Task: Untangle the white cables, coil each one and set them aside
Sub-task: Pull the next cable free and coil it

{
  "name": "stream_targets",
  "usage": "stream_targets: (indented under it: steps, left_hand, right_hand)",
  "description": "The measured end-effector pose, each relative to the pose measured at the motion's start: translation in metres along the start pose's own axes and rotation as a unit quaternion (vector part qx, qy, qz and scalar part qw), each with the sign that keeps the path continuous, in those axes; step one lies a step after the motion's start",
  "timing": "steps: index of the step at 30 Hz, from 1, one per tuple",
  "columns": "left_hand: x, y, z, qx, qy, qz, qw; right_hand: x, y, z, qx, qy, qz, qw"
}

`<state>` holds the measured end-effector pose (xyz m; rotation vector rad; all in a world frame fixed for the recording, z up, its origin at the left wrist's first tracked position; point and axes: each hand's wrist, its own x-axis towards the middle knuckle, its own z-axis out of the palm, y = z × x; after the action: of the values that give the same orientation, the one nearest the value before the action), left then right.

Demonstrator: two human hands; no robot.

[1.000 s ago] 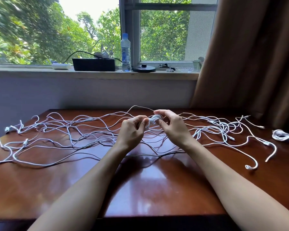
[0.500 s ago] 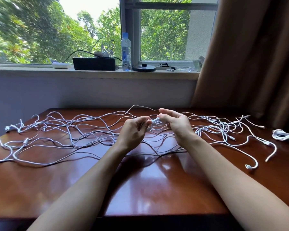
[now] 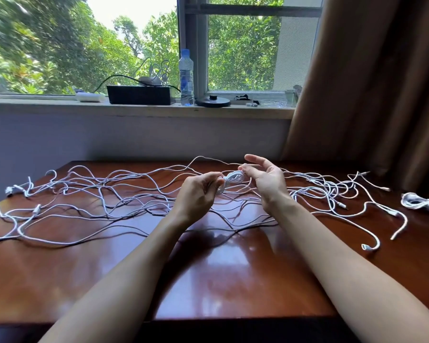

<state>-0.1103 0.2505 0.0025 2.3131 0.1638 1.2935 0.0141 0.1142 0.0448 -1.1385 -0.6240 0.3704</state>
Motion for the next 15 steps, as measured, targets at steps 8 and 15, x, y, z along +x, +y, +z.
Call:
stream_targets:
  steps: [8,15]
  left_hand:
    - [-0.001,0.001,-0.002,0.014,0.014,-0.036,0.999]
    - [0.000,0.001,-0.001,0.003,0.026,-0.074,0.997]
  right_hand:
    - [0.001,0.008,-0.011,-0.379,-0.119,-0.222,0.890]
    - [0.003,0.006,-0.019,-0.407,-0.169,-0.255,0.861]
